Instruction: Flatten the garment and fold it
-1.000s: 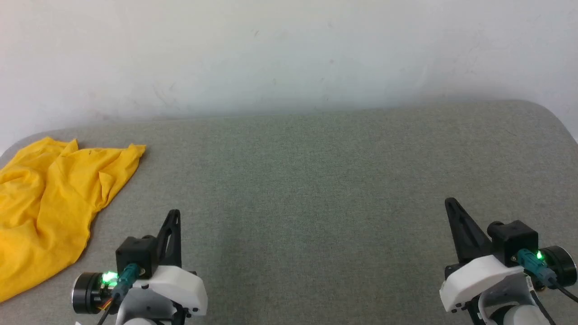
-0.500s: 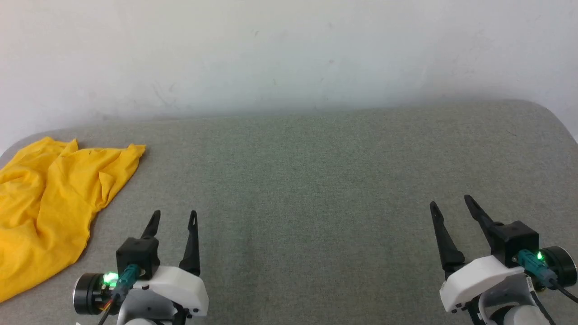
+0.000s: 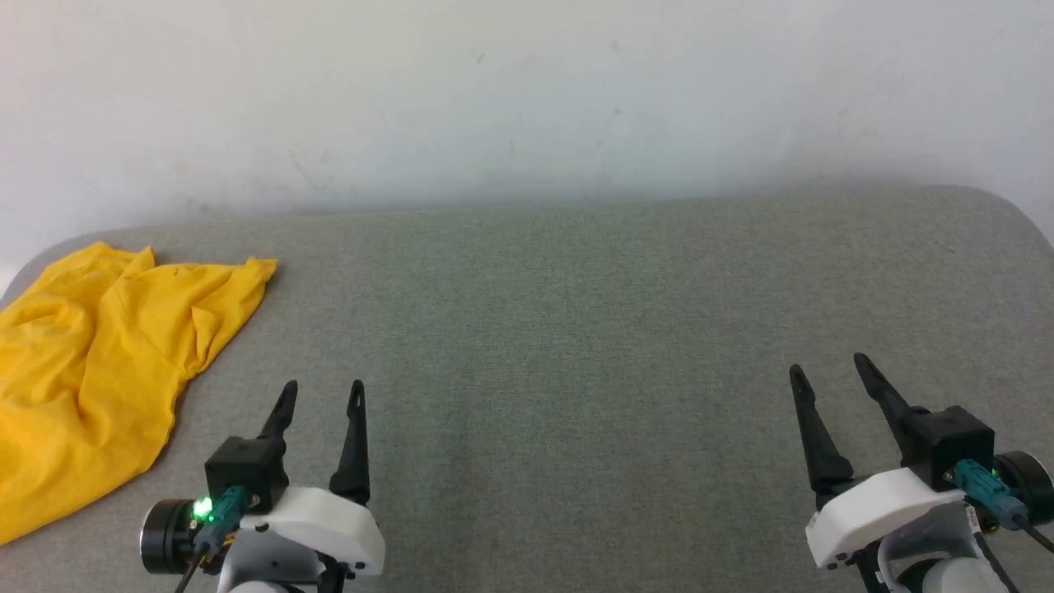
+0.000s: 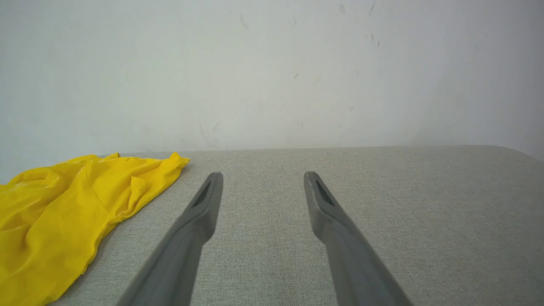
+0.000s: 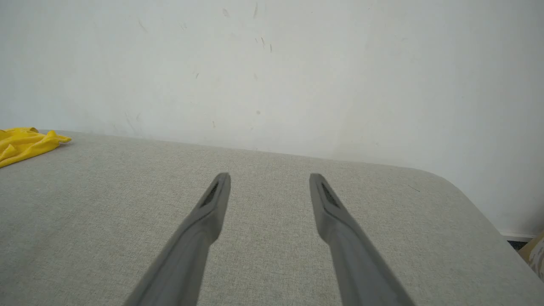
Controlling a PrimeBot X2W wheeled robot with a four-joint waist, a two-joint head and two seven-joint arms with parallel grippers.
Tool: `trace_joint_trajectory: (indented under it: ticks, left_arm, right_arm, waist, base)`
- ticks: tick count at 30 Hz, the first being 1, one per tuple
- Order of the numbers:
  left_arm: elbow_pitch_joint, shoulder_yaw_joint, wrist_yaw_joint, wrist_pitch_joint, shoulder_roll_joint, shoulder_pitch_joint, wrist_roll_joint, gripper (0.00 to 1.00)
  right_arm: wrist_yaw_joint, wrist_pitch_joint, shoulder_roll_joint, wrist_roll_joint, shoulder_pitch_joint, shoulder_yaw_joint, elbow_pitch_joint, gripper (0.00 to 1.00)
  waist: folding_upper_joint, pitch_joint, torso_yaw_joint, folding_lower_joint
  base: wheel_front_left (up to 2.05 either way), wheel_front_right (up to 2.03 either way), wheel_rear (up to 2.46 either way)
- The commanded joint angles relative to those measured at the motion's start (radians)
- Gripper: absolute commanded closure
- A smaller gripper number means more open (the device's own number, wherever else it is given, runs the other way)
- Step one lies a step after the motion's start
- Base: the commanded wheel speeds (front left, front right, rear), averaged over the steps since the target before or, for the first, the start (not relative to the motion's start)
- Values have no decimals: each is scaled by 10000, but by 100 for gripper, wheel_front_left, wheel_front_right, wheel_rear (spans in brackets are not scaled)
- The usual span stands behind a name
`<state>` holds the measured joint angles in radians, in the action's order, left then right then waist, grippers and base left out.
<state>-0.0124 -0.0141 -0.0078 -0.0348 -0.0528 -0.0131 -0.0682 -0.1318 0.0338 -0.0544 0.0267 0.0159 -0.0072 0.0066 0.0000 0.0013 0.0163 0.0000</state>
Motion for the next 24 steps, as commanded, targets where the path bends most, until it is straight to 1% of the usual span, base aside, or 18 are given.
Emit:
trace_joint_trajectory:
  ticks: [1, 10, 24]
  left_arm:
    - [-15, -28, -22, -106, 5, 107, -174, 0]
    - [-2, 34, -17, -294, 6, 122, -494, 0]
    - [29, 231, -9, -586, 9, 69, -1005, 0]
  right_arm:
    - [2, 114, 10, 57, 11, -42, 5, 0]
    - [3, 242, 13, 121, 38, -74, -54, 0]
    - [4, 317, 17, 200, 103, 29, -218, 0]
  waist:
    - [0, 4, 67, 0]
    - [0, 3, 511, 0]
    - [0, -57, 1607, 0]
  base:
    - [0, 0, 0]
    - [0, 0, 0]
    - [0, 0, 0]
